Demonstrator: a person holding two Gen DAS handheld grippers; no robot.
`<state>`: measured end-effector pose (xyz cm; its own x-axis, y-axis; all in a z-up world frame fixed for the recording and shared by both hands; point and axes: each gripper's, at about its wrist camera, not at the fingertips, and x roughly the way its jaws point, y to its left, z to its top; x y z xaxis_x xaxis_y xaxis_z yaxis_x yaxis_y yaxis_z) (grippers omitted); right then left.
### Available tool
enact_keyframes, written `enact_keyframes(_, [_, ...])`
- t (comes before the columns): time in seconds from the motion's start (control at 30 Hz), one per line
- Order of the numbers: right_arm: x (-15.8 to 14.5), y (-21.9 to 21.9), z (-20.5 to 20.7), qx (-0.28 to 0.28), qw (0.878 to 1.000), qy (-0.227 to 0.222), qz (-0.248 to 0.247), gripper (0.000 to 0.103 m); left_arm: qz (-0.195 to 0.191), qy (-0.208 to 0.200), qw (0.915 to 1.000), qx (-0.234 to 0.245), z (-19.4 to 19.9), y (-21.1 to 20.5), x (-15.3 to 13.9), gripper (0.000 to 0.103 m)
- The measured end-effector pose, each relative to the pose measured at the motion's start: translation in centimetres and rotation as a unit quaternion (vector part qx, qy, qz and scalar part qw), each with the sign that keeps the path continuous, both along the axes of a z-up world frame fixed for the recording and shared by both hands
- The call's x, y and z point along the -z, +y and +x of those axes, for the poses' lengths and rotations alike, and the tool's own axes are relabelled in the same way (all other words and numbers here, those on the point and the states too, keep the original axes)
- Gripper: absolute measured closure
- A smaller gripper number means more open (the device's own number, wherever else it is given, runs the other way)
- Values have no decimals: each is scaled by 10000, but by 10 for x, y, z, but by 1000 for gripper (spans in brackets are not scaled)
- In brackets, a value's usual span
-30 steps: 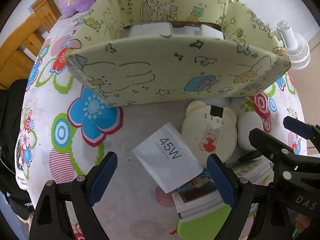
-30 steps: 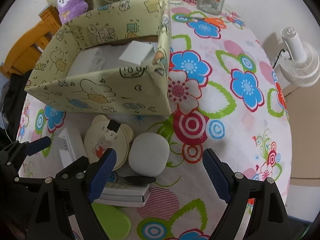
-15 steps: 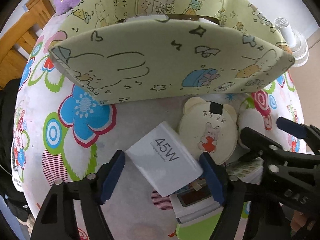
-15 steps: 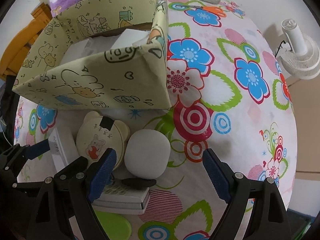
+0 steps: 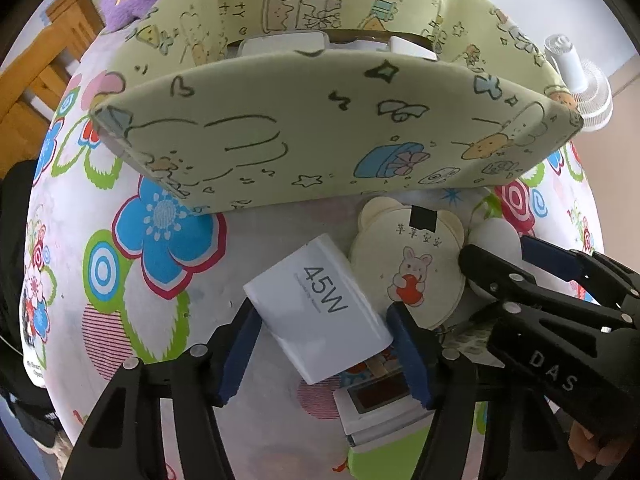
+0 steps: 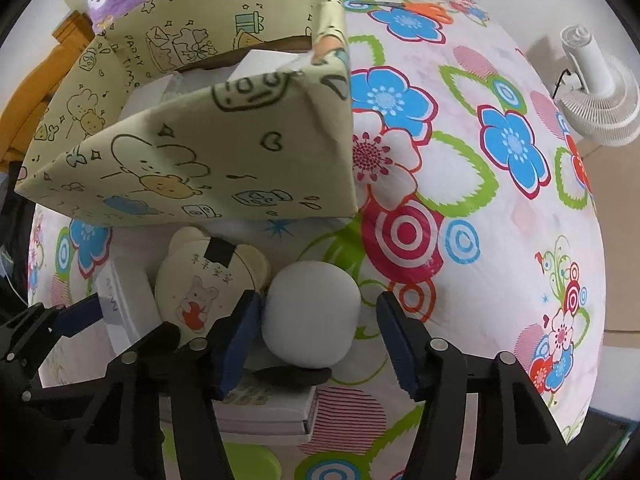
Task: Organize rigid objects
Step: 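Lower the left gripper onto the white plug charger and close it, then lift the white plug charger with the left gripper toward the box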
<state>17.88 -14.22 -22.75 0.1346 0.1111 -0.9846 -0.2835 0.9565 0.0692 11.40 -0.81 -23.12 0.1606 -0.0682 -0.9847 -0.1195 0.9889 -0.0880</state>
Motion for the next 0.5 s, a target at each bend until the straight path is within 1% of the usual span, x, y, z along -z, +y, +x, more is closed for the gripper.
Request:
enact_keyframes(0.13, [2, 2, 1, 27, 10000, -64, 4, 42, 50, -41, 10000, 70, 2, -4, -2, 38])
enact_keyframes(0.17, [1, 3, 0, 10, 10000, -63, 63, 47, 31, -38, 10000, 73, 2, -4, -1, 38])
enact_keyframes(0.23, [-1, 8, -6, 7, 9999, -69, 75, 51, -17, -40, 10000, 88, 2, -3, -1, 39])
enact_keyframes(0.37, [-3, 9, -11, 5, 9999, -63, 93, 52, -116, 7, 9999, 80, -2, 1, -3, 44])
enact_keyframes(0.5, [-6, 13, -16, 14, 10000, -82, 25, 52, -72, 0, 9999, 83, -6, 4, -5, 46])
